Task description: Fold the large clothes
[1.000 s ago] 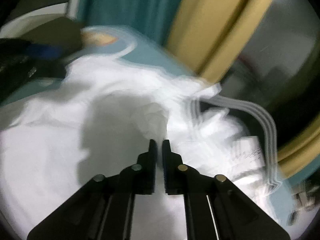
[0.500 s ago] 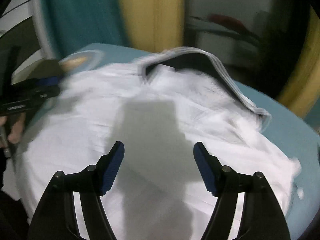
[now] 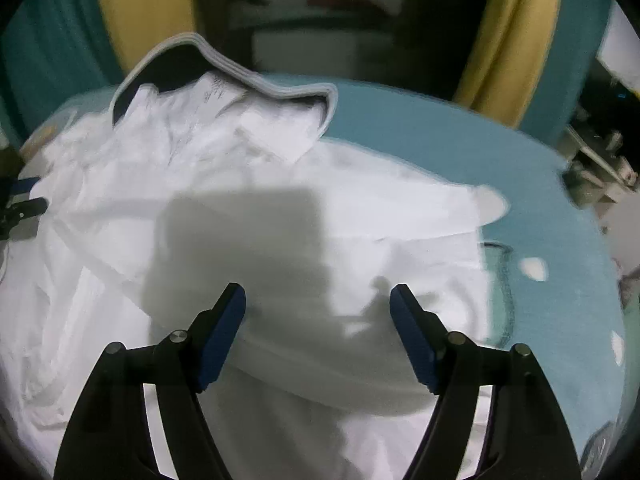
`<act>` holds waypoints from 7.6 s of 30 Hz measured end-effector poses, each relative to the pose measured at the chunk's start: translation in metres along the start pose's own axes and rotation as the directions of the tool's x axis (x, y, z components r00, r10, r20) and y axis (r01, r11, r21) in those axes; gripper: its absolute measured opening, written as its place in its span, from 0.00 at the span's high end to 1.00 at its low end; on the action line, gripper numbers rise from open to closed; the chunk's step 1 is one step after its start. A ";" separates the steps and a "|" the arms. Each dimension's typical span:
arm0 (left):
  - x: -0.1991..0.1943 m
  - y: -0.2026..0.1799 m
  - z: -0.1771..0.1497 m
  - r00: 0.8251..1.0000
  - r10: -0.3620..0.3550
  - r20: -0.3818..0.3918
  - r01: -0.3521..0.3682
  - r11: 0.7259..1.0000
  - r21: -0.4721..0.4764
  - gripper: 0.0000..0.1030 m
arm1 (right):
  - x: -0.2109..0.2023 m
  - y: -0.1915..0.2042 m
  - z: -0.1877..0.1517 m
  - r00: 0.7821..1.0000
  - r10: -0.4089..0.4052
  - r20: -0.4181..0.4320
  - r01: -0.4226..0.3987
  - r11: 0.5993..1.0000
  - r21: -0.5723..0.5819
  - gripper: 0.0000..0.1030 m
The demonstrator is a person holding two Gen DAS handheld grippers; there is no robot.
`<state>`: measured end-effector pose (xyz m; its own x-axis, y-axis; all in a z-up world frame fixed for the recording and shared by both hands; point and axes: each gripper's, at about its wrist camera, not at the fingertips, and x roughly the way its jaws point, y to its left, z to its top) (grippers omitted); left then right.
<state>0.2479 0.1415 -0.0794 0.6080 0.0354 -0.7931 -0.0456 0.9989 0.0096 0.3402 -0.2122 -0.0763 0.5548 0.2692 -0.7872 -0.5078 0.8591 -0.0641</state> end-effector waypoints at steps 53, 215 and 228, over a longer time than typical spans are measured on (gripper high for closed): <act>-0.139 -0.009 0.184 0.895 0.106 0.433 -0.118 0.993 0.001 0.98 | -0.094 -0.082 -0.069 0.978 -0.013 0.208 -0.052 0.952 0.302 0.28; 0.050 -0.089 0.104 0.949 0.052 0.310 -0.205 0.850 0.486 0.85 | 0.062 0.034 0.070 0.896 -0.059 0.441 0.357 0.687 -0.634 0.90; 0.002 -0.075 0.071 0.954 -0.041 0.296 -0.093 0.900 0.426 0.84 | 0.002 0.022 0.041 0.945 0.153 0.290 0.033 0.836 -0.548 0.89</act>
<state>0.3094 0.0689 -0.0386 0.8165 0.0016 -0.5773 0.2400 0.9085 0.3420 0.3577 -0.1749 -0.0539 0.6375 0.5125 -0.5753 -0.7674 0.4886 -0.4152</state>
